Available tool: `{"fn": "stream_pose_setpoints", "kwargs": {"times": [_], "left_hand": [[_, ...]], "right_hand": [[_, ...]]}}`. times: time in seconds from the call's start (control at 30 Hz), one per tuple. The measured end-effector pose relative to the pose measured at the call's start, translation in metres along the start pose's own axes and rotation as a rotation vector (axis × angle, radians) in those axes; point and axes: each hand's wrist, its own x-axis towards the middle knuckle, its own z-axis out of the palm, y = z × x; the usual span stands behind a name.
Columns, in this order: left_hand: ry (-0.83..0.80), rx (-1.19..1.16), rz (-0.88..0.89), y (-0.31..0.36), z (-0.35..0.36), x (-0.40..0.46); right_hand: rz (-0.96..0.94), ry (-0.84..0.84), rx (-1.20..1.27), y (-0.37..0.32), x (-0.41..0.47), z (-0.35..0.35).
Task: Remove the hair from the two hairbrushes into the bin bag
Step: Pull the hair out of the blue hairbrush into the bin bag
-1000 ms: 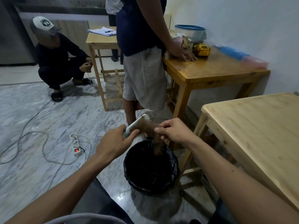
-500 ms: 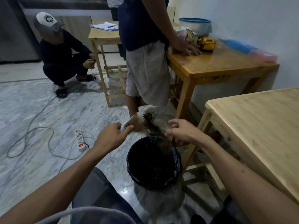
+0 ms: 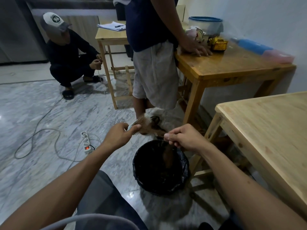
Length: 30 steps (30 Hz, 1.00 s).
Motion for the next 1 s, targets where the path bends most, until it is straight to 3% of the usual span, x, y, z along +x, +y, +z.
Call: {"fn": "stream_pose_setpoints", "kwargs": {"times": [0.17,0.37,0.5,0.63,0.83,1.0], "left_hand": [[-0.057,-0.303,-0.235,-0.023,-0.003,0.009],[0.024,-0.415,-0.360,-0.033,-0.007,0.024],[0.120,-0.416,-0.444,-0.042,-0.006,0.031],[0.276,-0.205,-0.564,-0.075,-0.025,0.027],[0.119,-0.222,-0.283,-0.029,0.011,0.012],[0.026,-0.280,-0.166,0.007,0.030,0.006]], "right_hand": [[0.004,-0.004,-0.072,-0.007,-0.003,0.001],[-0.008,0.011,-0.052,-0.021,-0.006,-0.009],[-0.023,0.008,-0.070,-0.031,-0.013,-0.020],[-0.018,0.123,0.045,-0.026,-0.017,-0.057],[0.017,0.027,-0.046,-0.008,-0.005,-0.034],[0.131,-0.081,-0.006,0.003,0.004,-0.014]]}}
